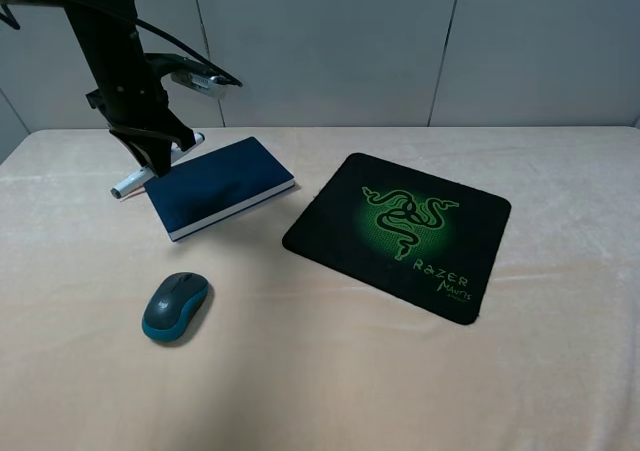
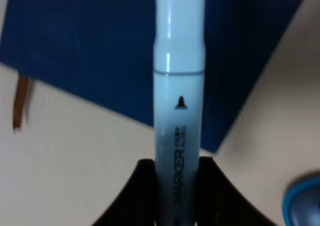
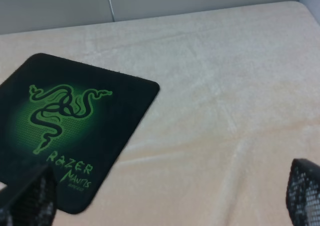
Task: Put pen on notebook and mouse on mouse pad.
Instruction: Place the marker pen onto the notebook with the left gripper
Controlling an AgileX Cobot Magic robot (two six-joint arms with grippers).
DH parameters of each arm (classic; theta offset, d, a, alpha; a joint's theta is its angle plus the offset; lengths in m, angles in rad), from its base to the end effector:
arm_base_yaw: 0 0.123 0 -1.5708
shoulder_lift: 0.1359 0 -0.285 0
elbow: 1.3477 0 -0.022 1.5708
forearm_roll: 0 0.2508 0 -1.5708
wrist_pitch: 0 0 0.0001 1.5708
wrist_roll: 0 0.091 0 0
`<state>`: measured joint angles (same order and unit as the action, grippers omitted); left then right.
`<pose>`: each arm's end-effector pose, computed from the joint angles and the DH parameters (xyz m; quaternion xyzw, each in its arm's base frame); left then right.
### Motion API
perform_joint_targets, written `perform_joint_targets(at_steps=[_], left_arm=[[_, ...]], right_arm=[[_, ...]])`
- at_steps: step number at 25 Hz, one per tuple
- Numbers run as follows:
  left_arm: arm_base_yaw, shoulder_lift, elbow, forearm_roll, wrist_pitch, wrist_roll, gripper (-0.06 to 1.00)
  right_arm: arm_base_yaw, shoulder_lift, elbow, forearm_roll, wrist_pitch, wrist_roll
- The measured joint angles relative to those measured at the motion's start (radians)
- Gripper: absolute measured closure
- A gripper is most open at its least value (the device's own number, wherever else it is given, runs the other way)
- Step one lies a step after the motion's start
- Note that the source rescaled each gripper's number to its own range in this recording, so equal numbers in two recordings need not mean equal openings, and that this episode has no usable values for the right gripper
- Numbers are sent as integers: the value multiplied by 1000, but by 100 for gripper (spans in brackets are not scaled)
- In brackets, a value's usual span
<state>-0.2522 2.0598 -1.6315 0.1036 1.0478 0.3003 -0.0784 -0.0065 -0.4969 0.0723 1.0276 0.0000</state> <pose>0.4155 -0.0986 0.2019 0.2921 0.9509 0.0492 0.0895 -0.0038 0.0059 0.2793 0.0322 0.8424 0.0151 0.5377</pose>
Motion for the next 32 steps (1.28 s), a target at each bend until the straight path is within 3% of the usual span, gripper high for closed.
perform_joint_targets(at_steps=[9,21,23,28,32], left_arm=[[-18,167,-173,-30,7,71,94],[-18,210,-186,-45,-41,94,92],[-18,211,-186,-45,-51,96,80],[-18,211,-187,-45,-67,99,12],[-18,211,-187,-45,-69,99,-2]], right_arm=[[0,0,0,0,0,0],[0,0,0,0,0,0],[0,0,0,0,0,0],[0,0,0,0,0,0],[0,0,0,0,0,0]])
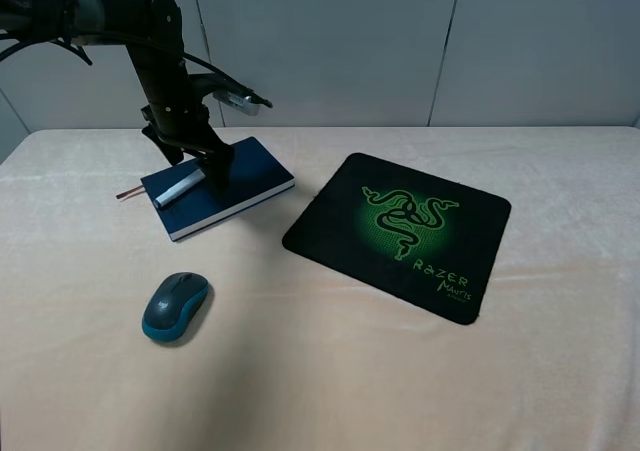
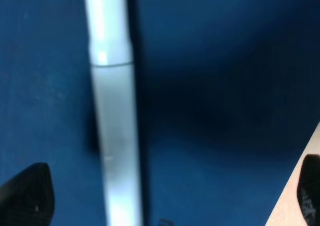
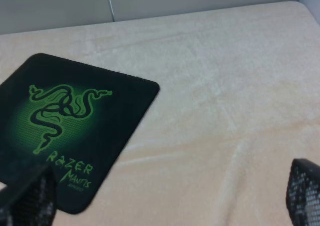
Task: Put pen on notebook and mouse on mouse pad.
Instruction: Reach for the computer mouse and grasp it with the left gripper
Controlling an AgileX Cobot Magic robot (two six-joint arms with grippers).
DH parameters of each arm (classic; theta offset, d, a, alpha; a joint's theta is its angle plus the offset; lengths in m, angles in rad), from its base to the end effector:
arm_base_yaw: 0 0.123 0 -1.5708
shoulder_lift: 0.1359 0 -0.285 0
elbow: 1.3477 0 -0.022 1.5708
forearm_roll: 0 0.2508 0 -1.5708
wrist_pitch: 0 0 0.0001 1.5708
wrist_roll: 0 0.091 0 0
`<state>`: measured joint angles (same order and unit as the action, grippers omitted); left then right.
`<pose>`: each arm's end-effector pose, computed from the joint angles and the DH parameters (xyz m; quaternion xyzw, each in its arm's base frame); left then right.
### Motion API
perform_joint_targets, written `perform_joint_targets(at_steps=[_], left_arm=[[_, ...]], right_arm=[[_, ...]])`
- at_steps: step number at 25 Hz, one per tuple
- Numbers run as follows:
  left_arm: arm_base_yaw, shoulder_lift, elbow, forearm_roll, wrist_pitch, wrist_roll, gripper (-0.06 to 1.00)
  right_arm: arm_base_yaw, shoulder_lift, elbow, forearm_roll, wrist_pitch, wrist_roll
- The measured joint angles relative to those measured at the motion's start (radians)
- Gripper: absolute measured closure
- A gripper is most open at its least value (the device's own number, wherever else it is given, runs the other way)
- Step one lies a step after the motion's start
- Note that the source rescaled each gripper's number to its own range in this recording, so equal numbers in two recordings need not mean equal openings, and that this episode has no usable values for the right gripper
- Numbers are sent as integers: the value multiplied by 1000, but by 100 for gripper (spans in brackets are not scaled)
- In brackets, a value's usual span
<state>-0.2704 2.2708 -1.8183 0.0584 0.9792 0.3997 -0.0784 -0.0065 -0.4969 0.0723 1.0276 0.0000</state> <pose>0.4579 -0.1223 0.1565 0.3393 0.9335 0.0332 0.1109 -0.0038 0.0059 0.2793 0.0322 0.8424 0.0151 0.5377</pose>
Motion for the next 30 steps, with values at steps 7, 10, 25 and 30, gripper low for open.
perform_joint_targets(at_steps=[7,10,25,30], left_arm=[[0,-30,0,0,21,-16,-5],[0,-70,0,4,57,-20,-5],[0,-349,33,45,182,-158,-5],[-1,-468,145,22,182,-241,-5]], right_arm=[[0,0,0,0,0,0],[0,0,0,0,0,0],[0,0,0,0,0,0],[0,0,0,0,0,0]])
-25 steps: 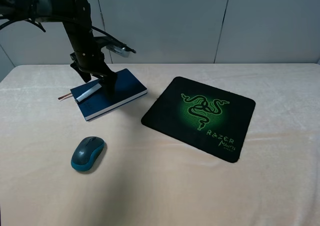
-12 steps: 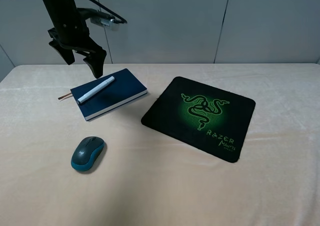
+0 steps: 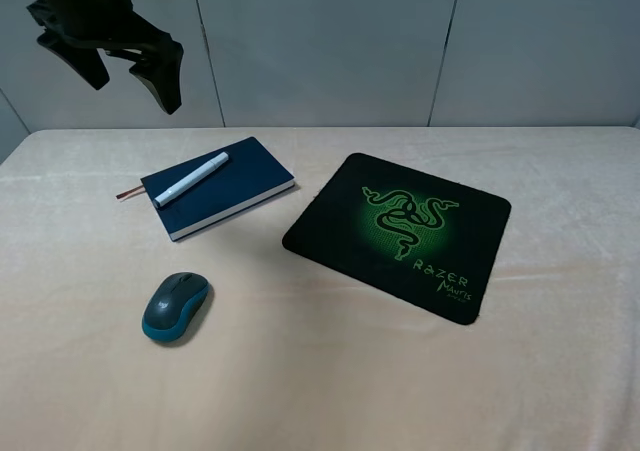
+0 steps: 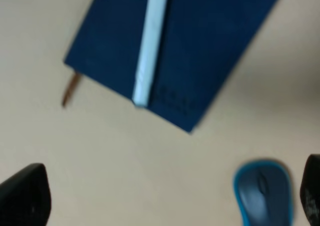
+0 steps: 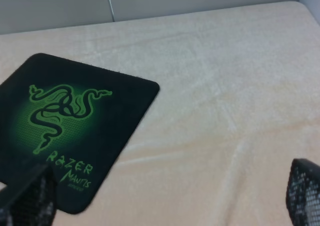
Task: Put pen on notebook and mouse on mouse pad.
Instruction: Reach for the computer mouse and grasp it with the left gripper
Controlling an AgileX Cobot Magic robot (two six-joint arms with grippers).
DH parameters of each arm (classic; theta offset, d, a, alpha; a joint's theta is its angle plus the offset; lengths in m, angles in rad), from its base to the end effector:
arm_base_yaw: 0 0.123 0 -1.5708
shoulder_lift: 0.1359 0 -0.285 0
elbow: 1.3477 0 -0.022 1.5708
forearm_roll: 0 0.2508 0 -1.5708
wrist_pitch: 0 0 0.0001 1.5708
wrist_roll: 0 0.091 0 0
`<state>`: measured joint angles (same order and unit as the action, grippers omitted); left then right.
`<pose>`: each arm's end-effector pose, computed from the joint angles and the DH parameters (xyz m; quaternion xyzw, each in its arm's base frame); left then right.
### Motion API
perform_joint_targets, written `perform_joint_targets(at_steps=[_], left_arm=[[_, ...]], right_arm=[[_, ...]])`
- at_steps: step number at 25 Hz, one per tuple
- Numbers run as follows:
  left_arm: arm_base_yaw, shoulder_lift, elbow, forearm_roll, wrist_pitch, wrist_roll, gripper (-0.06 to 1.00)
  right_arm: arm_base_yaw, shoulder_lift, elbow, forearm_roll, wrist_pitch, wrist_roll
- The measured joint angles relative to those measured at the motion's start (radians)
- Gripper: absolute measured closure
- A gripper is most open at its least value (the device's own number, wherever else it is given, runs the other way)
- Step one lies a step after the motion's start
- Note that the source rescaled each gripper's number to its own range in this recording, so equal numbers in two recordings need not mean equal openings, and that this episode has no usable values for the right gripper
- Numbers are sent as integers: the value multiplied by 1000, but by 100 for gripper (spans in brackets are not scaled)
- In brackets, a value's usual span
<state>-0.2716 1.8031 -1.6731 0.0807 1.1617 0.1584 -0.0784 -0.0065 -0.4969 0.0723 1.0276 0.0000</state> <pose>0.3742 -0.0972 0.3154 0.2184 0.9579 0.0290 0.1839 -0.0038 0.0059 0.2793 0.0322 0.8424 0.0151 0.5377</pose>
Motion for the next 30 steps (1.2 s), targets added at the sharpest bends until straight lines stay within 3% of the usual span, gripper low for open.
perform_joint_targets(at_steps=[8,16,21,30], left_arm=[[-57,-163,305,-1,-1,-158,-5],[-199,-193,541,-4,-10,-297,-5],[-245,-193,651,-6,-116,-381,-5],[-246,-194,794,-6,-314,-457,-5]], right_arm=[[0,0,0,0,0,0],[0,0,0,0,0,0],[0,0,0,0,0,0],[0,0,0,0,0,0]])
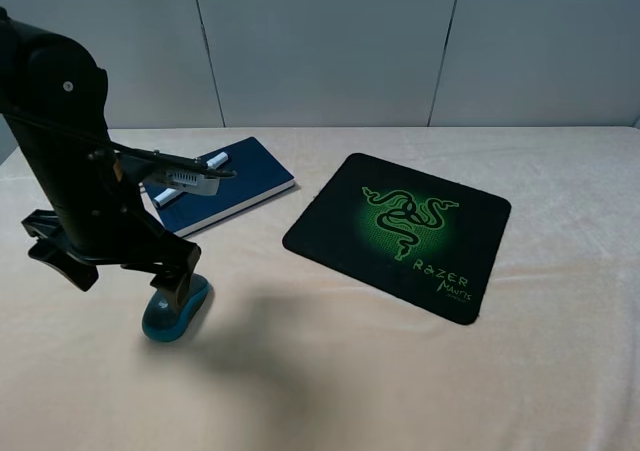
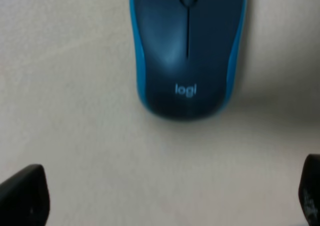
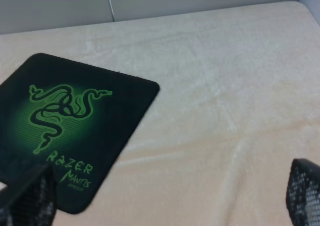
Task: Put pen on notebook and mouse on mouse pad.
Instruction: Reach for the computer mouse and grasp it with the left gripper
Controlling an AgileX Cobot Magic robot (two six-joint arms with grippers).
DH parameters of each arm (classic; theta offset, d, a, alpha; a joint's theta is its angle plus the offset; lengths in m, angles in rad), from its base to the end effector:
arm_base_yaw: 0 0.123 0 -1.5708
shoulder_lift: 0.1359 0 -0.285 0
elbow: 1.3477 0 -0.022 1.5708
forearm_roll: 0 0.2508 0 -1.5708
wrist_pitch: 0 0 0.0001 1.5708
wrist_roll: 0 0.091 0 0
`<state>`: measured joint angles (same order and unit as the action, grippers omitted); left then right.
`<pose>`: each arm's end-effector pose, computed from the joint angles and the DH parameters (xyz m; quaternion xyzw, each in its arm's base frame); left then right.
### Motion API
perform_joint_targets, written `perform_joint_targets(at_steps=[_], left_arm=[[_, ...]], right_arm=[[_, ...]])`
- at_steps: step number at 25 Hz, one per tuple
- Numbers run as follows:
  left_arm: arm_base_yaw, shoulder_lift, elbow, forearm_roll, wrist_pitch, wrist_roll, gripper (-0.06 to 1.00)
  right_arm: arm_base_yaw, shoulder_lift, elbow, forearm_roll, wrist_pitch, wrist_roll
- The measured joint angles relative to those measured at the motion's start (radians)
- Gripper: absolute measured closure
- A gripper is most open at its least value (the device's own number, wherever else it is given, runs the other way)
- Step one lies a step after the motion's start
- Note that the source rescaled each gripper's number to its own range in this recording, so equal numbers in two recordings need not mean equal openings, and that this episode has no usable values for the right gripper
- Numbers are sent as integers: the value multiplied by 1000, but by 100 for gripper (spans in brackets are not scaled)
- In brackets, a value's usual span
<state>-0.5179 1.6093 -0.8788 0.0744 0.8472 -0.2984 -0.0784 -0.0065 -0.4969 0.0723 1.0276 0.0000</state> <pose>0.2377 -0.1296 0.1803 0.1327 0.9899 0.0105 0.0483 -0.0038 0.0059 0.2793 0.0322 0.8424 0.0151 0.5377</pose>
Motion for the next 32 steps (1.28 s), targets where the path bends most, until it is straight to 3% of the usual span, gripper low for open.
perform_joint_targets(at_steps=[23,32], left_arm=[[0,211,32,21,-280,-28,-5],[0,230,32,33,-342,-27,-3]], right_arm=[[0,0,0,0,0,0],[0,0,0,0,0,0]])
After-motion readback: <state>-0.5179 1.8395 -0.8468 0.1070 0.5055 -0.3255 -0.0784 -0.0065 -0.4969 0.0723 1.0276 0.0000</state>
